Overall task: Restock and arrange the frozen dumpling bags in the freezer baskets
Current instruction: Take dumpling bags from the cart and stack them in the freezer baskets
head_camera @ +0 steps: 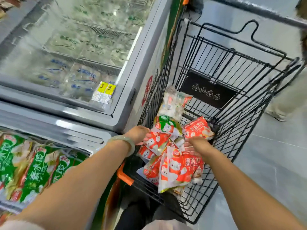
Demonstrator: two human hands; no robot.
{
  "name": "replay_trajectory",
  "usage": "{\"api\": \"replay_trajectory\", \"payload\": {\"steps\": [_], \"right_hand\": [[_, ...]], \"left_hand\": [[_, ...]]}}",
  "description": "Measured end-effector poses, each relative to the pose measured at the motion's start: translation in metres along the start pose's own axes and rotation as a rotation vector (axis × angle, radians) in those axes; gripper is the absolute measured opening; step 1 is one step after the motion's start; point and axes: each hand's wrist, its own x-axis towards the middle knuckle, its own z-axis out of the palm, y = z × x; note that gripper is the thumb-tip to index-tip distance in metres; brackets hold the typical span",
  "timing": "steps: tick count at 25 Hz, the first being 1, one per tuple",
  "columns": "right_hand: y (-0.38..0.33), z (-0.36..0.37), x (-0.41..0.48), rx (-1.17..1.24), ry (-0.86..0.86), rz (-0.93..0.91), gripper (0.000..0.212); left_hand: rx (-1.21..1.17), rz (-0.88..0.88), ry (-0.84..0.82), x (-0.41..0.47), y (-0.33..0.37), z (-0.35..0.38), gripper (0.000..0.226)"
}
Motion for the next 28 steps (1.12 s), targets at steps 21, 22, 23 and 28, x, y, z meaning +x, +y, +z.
{"api": "replay_trajectory", "payload": {"steps": [21, 22, 23, 28], "right_hand": [[0.030, 0.058, 0.223, -0.136, 0.160, 0.088, 0.042], [0.031, 0.057, 0.226, -0.152, 0.194, 0.097, 0.041], [0.029, 0.054, 0.228, -0.126, 0.208, 0.119, 0.038], [0.000, 0.036, 0.226, 0.209, 0.179, 0.176, 0.024]], "left_hand": [[-0.118, -0.192, 0.005, 0.199, -0.026, 0.040, 0.031], [-0.113, -0.202, -0.020, 0.200, -0.025, 0.038, 0.025], [-0.114, -0.229, -0.067, 0.197, -0.023, 0.037, 0.020], [-0.186, -0.237, -0.048, 0.180, -0.019, 0.035, 0.031]]}}
